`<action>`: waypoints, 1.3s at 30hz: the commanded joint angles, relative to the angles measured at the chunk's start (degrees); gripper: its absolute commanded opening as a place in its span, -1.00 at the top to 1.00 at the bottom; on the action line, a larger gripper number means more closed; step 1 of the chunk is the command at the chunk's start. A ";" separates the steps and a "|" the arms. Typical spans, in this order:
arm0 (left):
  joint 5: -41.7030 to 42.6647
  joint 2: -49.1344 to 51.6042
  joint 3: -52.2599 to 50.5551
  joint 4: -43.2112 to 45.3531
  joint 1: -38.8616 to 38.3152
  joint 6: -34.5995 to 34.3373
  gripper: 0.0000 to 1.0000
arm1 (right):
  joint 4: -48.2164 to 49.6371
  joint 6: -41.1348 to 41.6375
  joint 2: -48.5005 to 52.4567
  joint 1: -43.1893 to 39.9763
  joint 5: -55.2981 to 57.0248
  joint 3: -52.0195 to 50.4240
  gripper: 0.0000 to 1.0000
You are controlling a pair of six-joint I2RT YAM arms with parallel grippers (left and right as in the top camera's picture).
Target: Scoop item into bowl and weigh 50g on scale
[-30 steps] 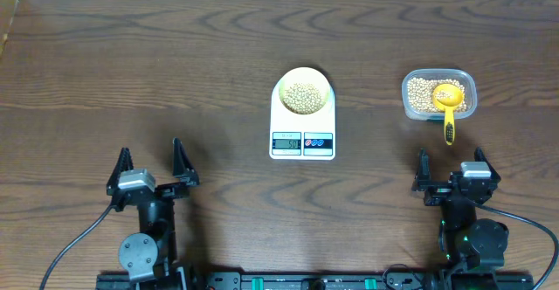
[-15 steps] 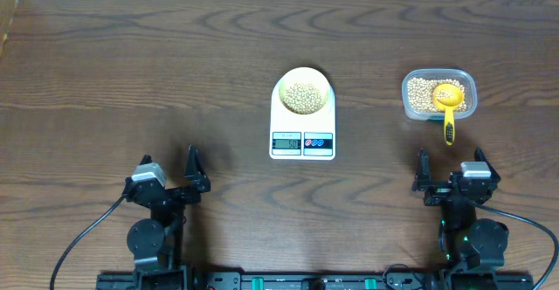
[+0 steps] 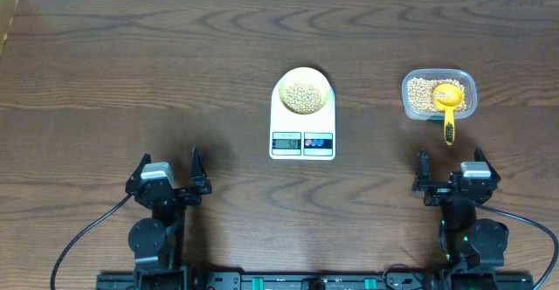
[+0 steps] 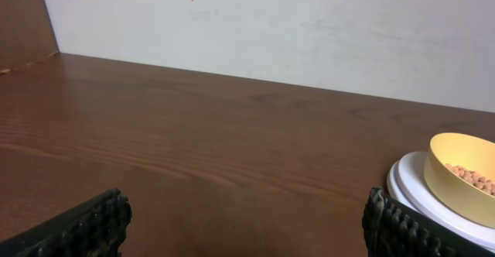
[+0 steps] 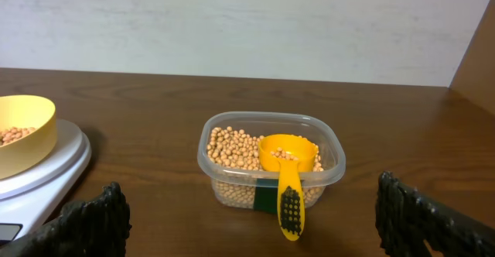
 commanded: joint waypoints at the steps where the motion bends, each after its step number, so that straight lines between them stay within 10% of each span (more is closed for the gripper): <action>1: -0.66 -0.50 -0.50 -2.73 -0.13 -3.89 -0.96 | -0.15 -0.46 -0.35 0.28 -0.13 -0.17 -0.98; 39: -1.75 -0.44 -0.50 -2.99 -0.13 6.05 -0.96 | -0.15 -0.46 -0.35 0.28 -0.13 -0.17 -0.99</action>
